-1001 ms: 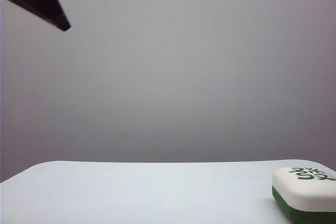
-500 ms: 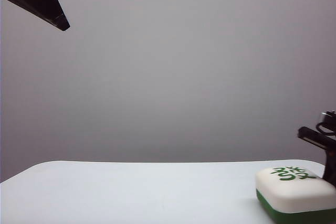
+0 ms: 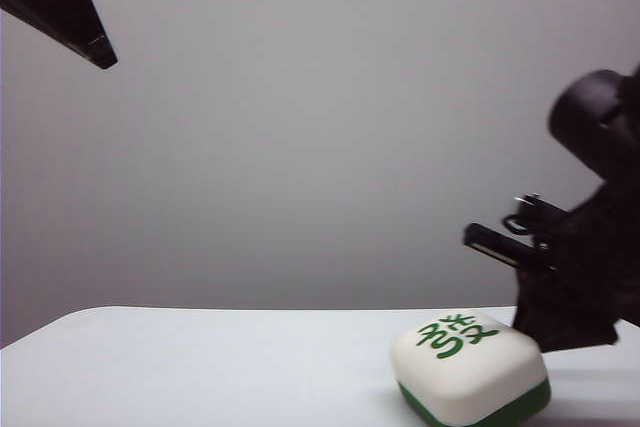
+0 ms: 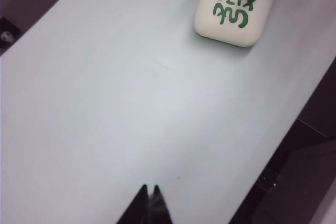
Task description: Move the foam mahjong from the right side of the table to the left side of the table.
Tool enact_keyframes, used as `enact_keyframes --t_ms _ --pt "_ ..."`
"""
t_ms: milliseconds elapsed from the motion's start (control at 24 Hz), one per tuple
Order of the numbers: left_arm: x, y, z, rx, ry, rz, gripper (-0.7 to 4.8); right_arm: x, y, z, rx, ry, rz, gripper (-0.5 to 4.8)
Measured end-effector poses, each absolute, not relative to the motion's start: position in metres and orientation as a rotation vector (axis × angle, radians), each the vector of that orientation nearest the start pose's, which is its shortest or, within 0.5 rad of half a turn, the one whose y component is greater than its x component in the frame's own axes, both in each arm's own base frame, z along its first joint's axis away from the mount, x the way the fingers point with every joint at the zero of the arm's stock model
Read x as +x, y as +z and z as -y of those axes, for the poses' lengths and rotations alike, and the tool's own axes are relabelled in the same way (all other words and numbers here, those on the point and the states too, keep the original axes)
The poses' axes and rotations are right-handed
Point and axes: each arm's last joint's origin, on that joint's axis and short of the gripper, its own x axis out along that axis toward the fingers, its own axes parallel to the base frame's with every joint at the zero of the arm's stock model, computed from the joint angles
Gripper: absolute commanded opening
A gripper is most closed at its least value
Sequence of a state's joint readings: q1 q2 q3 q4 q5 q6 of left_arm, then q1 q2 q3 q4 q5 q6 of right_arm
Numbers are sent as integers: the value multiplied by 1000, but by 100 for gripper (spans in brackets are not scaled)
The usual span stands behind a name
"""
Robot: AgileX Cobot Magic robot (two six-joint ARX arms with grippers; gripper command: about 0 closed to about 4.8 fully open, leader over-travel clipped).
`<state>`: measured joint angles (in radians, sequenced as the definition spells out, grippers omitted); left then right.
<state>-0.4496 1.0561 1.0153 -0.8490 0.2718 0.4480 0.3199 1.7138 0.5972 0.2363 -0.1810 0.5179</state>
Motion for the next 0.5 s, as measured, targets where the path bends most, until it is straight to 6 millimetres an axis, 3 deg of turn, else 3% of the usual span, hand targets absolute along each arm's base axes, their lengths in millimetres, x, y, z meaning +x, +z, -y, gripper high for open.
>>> enact_keyframes --t_ms 125,334,500 --pt "172 306 91 481 -871 -786 -5 268 101 -106 382 237 -997 -5" --pt "168 304 90 478 -883 -840 -5 266 95 -91 217 180 -1079 -5" --pt "166 303 90 460 -913 -847 -5 262 94 -94 210 255 -1125 -5"
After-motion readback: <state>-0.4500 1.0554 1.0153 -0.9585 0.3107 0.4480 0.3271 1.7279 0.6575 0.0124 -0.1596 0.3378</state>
